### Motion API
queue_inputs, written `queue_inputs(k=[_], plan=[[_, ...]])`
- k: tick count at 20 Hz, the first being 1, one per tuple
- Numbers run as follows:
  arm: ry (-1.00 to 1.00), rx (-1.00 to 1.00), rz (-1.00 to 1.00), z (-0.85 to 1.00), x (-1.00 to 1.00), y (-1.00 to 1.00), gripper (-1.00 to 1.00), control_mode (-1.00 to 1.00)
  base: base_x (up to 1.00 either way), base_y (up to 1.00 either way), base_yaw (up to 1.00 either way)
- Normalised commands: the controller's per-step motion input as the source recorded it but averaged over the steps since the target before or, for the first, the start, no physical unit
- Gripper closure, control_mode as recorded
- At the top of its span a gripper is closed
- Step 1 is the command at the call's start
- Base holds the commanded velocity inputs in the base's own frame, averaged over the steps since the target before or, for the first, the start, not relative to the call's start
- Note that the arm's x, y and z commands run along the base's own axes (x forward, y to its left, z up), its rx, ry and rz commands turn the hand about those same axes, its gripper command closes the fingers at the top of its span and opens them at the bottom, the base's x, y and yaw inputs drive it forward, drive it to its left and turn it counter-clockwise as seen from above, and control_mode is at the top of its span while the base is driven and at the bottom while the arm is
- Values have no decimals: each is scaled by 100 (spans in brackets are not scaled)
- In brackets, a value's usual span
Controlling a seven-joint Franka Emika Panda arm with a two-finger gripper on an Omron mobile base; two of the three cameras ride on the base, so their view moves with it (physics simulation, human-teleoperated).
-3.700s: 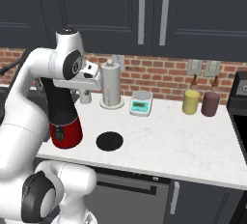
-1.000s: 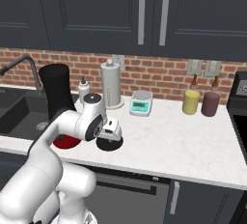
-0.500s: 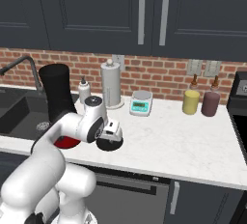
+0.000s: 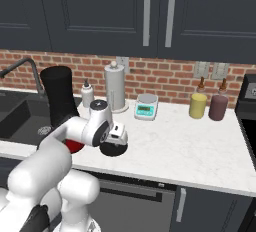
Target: Close the lid blender by securely placing the lid on top.
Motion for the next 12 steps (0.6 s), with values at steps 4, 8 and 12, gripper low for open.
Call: queue_inputs(k=[4,8,12], plan=[[0,0,0,-11,16,-1,-100,-100,0,0,0],[0,0,0,-14,14,-5,-100,-100,0,0,0],[0,0,0,-16,13,-6,-100,-100,0,0,0]])
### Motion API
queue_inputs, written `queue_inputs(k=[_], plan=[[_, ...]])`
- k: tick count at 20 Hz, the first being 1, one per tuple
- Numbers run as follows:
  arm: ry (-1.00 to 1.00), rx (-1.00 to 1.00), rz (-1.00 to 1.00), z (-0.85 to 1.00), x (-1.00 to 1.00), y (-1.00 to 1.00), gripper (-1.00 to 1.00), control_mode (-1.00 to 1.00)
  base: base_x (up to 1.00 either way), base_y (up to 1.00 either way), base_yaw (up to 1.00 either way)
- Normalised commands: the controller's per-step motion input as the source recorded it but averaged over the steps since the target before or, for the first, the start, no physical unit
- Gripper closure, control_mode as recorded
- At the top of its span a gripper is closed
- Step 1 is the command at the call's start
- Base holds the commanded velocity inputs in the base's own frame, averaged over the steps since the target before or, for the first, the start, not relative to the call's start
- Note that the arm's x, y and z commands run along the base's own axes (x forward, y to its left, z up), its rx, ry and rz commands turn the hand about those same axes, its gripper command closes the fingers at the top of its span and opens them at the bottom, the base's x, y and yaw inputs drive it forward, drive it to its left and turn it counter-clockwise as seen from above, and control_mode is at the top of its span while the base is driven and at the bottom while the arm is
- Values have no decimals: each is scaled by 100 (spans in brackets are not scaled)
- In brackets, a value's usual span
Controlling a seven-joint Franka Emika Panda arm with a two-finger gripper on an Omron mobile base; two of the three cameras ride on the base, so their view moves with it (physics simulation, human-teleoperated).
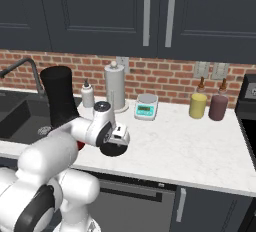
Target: Close the lid blender by securely placing the lid on top.
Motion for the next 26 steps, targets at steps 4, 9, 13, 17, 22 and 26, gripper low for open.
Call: queue_inputs(k=[4,9,13,17,22,26], plan=[[0,0,0,-17,13,-6,-100,-100,0,0,0],[0,0,0,-19,12,-3,-100,-100,0,0,0],[0,0,0,-19,14,0,-100,-100,0,0,0],[0,0,0,-19,13,0,-100,-100,0,0,0],[0,0,0,-17,14,0,-100,-100,0,0,0],[0,0,0,-15,15,0,-100,-100,0,0,0]])
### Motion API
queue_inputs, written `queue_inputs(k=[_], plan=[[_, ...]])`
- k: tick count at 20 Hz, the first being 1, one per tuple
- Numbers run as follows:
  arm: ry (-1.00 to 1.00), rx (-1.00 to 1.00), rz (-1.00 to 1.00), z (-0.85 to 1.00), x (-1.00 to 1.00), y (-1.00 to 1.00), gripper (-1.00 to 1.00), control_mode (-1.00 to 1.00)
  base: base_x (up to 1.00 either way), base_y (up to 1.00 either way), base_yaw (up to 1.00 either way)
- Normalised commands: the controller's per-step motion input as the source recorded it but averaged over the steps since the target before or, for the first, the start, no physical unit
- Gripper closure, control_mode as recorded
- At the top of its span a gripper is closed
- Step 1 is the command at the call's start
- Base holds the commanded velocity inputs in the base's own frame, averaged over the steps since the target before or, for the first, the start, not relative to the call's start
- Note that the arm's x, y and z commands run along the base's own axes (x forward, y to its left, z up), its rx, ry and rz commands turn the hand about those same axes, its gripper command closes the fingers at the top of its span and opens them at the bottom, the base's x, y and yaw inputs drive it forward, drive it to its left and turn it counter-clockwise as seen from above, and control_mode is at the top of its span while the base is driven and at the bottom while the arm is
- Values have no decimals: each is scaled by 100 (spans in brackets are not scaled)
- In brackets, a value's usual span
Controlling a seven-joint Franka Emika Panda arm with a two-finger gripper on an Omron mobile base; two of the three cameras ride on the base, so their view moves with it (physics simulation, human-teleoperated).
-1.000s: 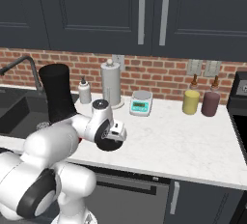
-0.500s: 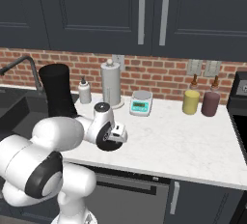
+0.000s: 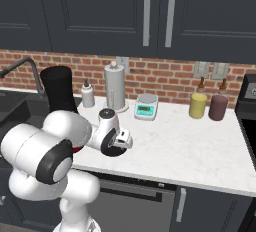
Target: Close the lid blender by securely placing the lid on top.
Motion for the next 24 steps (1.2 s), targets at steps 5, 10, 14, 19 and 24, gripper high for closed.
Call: queue_inputs(k=[5,10,14,19,24], plan=[[0,0,0,-13,16,0,-100,-100,0,0,0],[0,0,0,-13,17,0,-100,-100,0,0,0],[2,0,0,-33,6,0,100,-100,0,0,0],[7,-1,0,-50,0,0,100,-100,0,0,0],[6,-1,0,-48,0,1,100,-100,0,0,0]])
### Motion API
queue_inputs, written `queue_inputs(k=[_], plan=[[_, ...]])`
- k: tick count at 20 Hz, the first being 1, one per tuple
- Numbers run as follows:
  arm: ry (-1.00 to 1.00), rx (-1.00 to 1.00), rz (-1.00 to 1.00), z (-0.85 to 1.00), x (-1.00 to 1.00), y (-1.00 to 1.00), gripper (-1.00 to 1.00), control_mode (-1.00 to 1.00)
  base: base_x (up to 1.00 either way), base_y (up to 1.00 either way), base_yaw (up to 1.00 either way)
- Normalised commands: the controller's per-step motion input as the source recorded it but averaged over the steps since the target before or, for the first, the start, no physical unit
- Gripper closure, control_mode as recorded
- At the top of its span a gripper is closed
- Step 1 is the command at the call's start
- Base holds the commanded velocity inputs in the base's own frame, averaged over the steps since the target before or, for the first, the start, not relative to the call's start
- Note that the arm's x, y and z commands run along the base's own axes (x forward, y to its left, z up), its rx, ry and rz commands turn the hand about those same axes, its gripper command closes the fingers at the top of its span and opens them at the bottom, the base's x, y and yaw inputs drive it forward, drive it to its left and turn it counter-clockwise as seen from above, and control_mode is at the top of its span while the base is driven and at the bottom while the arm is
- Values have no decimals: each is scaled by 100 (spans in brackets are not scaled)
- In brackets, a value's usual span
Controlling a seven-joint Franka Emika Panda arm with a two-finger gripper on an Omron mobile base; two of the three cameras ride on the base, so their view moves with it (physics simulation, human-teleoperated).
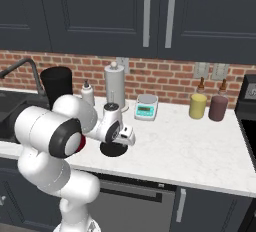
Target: Close the lid blender by securely placing the lid on top.
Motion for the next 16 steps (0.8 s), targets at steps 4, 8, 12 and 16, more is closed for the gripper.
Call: queue_inputs(k=[4,8,12,16], plan=[[2,0,0,-23,0,0,100,-100,0,0,0],[0,0,0,-19,0,0,100,-100,0,0,0],[0,0,0,-26,-1,0,100,-100,0,0,0],[0,0,0,-28,-7,4,100,-100,0,0,0]])
